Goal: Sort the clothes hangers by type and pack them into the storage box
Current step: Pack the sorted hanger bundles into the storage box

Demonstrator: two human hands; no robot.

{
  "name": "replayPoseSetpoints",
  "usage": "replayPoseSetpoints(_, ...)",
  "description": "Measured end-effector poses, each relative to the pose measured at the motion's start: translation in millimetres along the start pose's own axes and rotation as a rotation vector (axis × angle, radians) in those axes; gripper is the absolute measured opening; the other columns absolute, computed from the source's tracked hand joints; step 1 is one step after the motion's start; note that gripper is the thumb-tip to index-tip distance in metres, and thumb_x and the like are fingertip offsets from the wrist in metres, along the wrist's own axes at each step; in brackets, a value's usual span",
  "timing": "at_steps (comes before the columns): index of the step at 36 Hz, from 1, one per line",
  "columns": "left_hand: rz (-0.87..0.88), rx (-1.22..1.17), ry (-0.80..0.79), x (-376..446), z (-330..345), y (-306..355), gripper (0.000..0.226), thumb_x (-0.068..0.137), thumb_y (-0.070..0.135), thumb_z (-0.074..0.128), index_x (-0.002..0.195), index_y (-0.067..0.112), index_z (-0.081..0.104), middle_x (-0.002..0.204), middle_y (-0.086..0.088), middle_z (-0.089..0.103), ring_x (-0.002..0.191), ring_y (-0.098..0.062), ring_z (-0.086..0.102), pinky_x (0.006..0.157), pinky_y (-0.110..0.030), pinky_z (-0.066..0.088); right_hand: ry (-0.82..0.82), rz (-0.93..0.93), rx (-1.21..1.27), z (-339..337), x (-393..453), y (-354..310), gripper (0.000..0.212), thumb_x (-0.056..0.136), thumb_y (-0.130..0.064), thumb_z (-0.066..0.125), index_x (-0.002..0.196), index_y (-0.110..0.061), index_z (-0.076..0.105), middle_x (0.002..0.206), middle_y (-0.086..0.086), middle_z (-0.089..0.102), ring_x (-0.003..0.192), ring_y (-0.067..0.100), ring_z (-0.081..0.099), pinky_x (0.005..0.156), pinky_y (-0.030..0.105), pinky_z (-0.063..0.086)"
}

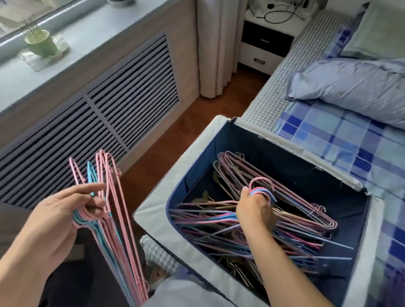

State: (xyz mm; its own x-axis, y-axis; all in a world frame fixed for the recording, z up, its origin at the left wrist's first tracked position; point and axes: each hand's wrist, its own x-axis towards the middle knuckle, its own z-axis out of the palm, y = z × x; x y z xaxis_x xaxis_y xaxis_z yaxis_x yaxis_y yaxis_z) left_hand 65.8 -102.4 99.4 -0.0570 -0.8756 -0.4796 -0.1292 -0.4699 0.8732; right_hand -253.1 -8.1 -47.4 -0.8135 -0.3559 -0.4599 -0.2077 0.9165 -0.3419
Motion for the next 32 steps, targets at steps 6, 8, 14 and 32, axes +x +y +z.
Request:
replayPoseSetpoints(6, 0.003, -0.03, -0.041, 10, 1, -2, 0.03, 0.102, -0.002, 0.043, 0.107, 0.001, 0.072, 0.072, -0.015, 0.07, 0.057, -0.016, 0.066, 0.052, -0.022, 0.056, 0.146, -0.084, -0.031, -23, -25, 20, 0.065, 0.103, -0.05, 0.033, 0.106, 0.003, 0.07, 0.119, 0.022, 0.068, 0.127, 0.034, 0.053, 0.122, 0.048, 0.003)
replayPoseSetpoints(8, -0.003, -0.034, -0.069, 15, 0, -2, 0.029, 0.102, -0.002, 0.043, 0.108, 0.001, 0.072, 0.074, -0.014, 0.07, 0.059, -0.016, 0.066, 0.054, -0.023, 0.057, 0.265, -0.104, 0.111, -24, -35, 28, 0.063, 0.1, -0.047, 0.039, 0.096, 0.008, 0.07, 0.105, 0.027, 0.07, 0.116, 0.039, 0.057, 0.118, 0.045, 0.021)
replayPoseSetpoints(14, 0.015, -0.014, -0.122, 34, -12, -5, 0.03, 0.101, -0.001, 0.044, 0.108, 0.003, 0.073, 0.079, -0.016, 0.07, 0.065, -0.02, 0.066, 0.065, -0.032, 0.055, 0.449, -0.24, 0.76, -32, -65, 53, 0.021, 0.096, -0.028, 0.06, 0.11, -0.016, 0.071, 0.107, -0.004, 0.071, 0.102, 0.015, 0.066, 0.093, 0.032, 0.05)
replayPoseSetpoints(32, 0.043, -0.019, -0.235, 40, -17, -2, 0.035, 0.102, -0.001, 0.041, 0.099, 0.007, 0.076, 0.072, -0.012, 0.069, 0.059, -0.015, 0.066, 0.057, -0.024, 0.059, 0.444, -0.244, 0.838, -60, -29, -12, 0.018, 0.105, -0.024, 0.046, 0.102, -0.009, 0.055, 0.081, -0.004, 0.054, 0.068, 0.008, 0.053, 0.063, 0.02, 0.04)
